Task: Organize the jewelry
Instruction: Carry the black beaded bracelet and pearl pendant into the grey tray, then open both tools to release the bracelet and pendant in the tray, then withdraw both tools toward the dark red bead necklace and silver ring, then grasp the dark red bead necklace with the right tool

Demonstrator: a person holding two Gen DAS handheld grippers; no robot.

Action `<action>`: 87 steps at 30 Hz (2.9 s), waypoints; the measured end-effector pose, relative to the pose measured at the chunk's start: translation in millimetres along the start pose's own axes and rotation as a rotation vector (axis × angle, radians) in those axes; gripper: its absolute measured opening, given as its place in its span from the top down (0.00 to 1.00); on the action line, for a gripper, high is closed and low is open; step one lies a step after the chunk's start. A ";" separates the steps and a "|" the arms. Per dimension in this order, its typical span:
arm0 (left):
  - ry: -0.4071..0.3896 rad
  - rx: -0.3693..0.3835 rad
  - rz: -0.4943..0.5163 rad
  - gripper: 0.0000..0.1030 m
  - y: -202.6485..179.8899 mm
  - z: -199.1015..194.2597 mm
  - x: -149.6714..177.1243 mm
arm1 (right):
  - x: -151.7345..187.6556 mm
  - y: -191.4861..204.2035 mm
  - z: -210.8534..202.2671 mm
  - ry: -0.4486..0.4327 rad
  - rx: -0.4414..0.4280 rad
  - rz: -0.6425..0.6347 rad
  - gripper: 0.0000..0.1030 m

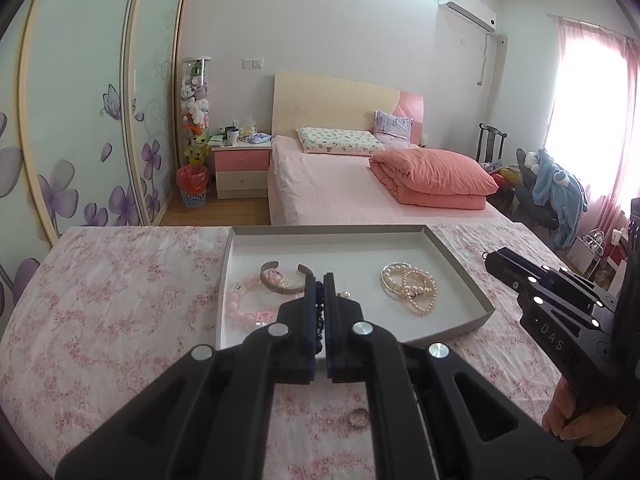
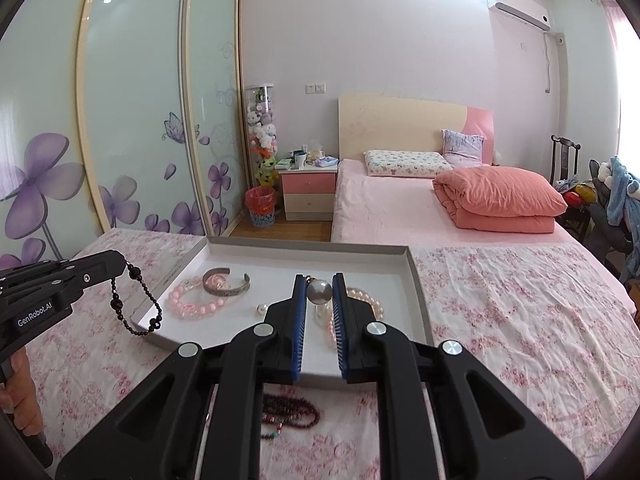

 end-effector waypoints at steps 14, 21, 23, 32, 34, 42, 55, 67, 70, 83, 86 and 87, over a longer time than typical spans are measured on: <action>0.039 -0.008 -0.011 0.96 -8.2 57.4 -23.1 | -7.8 -17.8 62.0 0.054 -0.017 0.038 0.86; 0.070 0.007 -0.005 0.96 -16.8 78.0 -20.0 | -4.3 -26.1 82.5 0.095 -0.036 0.088 0.86; 0.078 0.017 -0.004 0.95 -20.2 82.0 -19.1 | -4.1 -26.1 86.0 0.106 -0.040 0.093 0.86; 0.135 0.044 -0.053 0.93 -12.5 99.0 -18.3 | 1.5 -31.6 85.0 0.124 -0.031 0.121 0.67; 0.135 0.037 -0.056 0.92 -9.4 99.0 -19.1 | 1.9 -33.1 83.1 0.123 -0.029 0.127 0.67; 0.124 0.003 -0.060 0.85 4.4 86.7 -16.8 | 2.1 -35.2 68.4 0.113 -0.019 0.127 0.67; 0.135 -0.036 0.004 0.48 24.9 37.0 32.8 | 50.9 -11.0 30.3 0.279 -0.113 0.088 0.50; 0.220 -0.062 -0.010 0.26 52.4 25.5 78.3 | 82.9 19.2 52.8 0.444 -0.120 -0.012 0.20; 0.224 -0.071 -0.022 0.26 59.2 24.5 80.3 | 86.3 20.3 60.2 0.462 -0.111 -0.019 0.19; 0.235 -0.055 -0.007 0.26 52.6 22.8 86.5 | 87.4 10.7 57.8 0.449 -0.090 0.013 0.85; 0.240 -0.041 0.013 0.26 42.4 23.4 88.6 | 89.9 4.7 49.8 0.441 -0.068 0.040 0.87; 0.243 -0.037 0.019 0.25 39.2 23.4 89.4 | 91.0 2.6 47.4 0.438 -0.058 0.051 0.87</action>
Point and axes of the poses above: each gripper's, at about its wrist camera, not at the fingertips, and z roughly the way its jaws point, y to its left, x to its underside, the point moved 2 cm from there along z, roughly the way its jaws point, and after that the axes turned 14 degrees about -x, right-handed, at the moved point
